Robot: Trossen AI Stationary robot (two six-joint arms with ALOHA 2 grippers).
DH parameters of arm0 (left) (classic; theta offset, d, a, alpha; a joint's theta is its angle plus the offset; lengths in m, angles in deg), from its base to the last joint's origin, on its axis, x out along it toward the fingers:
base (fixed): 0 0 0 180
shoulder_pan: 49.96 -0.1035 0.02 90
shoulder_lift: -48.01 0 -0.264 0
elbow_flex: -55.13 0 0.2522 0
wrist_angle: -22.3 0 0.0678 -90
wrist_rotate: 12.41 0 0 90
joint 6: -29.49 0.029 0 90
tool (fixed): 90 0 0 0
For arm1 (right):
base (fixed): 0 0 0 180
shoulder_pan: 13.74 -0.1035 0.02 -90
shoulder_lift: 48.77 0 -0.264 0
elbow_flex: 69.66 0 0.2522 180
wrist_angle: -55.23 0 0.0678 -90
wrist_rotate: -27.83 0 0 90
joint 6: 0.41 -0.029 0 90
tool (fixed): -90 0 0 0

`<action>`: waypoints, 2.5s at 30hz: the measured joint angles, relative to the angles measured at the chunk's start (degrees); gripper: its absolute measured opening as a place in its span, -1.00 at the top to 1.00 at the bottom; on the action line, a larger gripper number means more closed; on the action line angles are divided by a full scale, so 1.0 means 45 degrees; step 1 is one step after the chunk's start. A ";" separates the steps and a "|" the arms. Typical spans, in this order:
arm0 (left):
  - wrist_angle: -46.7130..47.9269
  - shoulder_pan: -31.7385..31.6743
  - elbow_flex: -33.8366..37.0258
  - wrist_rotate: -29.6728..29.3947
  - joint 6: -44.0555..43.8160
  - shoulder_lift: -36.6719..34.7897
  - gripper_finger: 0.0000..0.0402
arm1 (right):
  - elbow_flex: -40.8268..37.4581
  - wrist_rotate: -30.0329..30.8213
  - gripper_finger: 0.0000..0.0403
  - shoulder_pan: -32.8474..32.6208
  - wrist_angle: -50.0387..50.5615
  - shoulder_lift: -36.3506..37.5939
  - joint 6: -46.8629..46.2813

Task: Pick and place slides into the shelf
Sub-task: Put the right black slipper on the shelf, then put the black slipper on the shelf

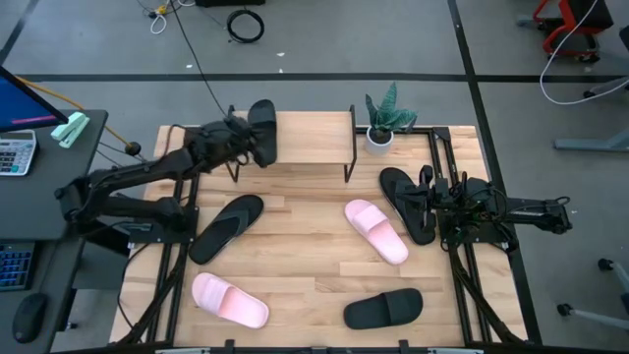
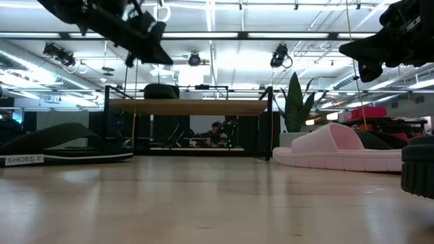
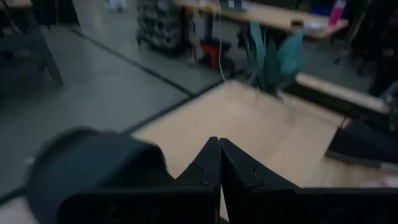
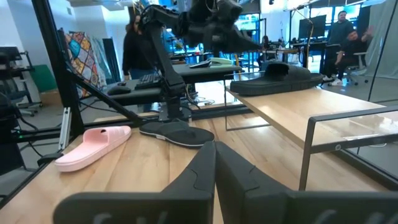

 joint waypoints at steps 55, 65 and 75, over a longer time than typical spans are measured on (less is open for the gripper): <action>0.3910 -0.0076 -0.3462 -0.5111 0.0067 0.4524 0.98 | 0.0000 0.0003 0.93 0.0003 0.0005 0.0005 -0.0003; 0.4452 -0.0101 -0.3459 -0.5101 -0.0005 0.4032 0.98 | 0.0000 0.0000 0.93 0.0000 0.0009 0.0001 0.0000; 0.4413 0.2952 -0.3549 -0.4550 0.0753 0.2010 0.95 | 0.0000 0.0005 0.93 0.0001 0.0010 -0.0009 0.0000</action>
